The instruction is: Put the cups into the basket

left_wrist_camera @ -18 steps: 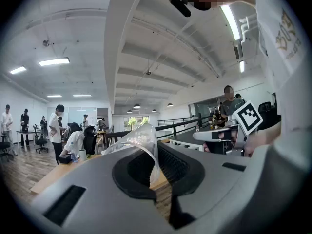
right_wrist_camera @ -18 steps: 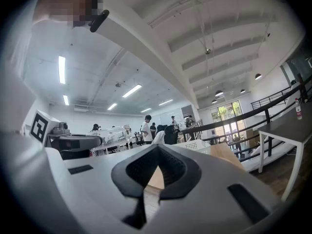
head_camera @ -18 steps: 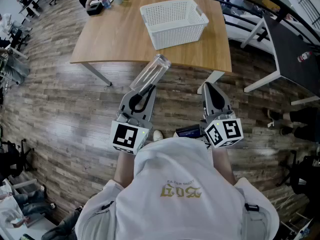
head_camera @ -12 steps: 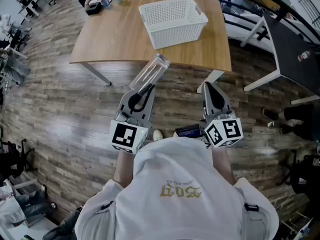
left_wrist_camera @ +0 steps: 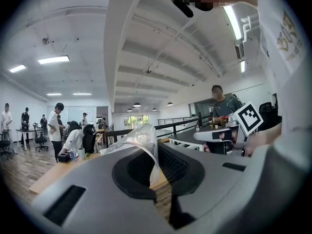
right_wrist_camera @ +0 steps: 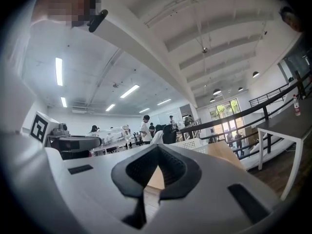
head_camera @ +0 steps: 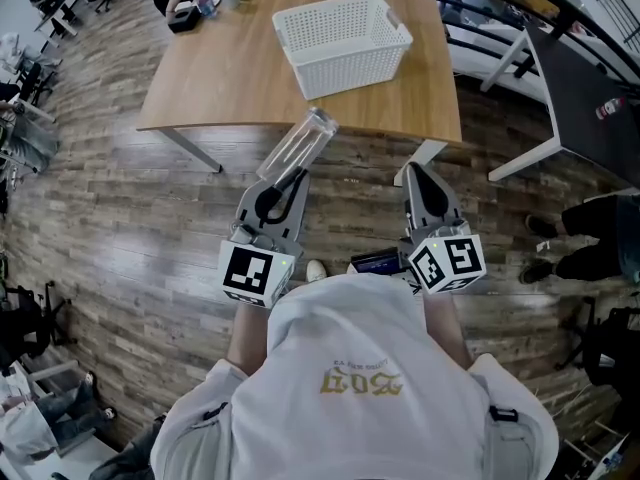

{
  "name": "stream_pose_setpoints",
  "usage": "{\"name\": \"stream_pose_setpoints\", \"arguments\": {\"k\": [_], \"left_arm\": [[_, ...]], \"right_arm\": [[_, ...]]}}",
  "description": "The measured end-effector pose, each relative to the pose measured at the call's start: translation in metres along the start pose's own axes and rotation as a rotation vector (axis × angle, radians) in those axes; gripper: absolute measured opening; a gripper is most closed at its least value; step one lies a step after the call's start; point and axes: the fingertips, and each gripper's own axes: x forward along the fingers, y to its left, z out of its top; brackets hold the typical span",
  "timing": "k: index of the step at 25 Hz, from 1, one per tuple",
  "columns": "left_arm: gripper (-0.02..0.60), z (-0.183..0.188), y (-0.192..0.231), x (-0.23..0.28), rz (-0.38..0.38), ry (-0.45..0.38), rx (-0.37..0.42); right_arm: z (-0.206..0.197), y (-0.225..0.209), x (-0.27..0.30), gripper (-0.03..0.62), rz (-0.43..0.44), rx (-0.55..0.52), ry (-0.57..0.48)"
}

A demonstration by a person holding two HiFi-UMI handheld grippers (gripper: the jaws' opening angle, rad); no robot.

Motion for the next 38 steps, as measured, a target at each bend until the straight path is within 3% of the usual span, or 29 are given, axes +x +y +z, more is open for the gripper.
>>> {"name": "stream_pose_setpoints", "arguments": {"k": [25,38], "left_arm": [[0.025,-0.003,0.007,0.011,0.129,0.038,-0.017],[0.025,-0.012,0.074,0.069,0.068,0.023,-0.037]], "right_arm": [[-0.019,-0.033,0.012,0.011,0.071,0.059,0.071],[-0.015,-0.053,0.084,0.011,-0.001,0.034,0.068]]}}
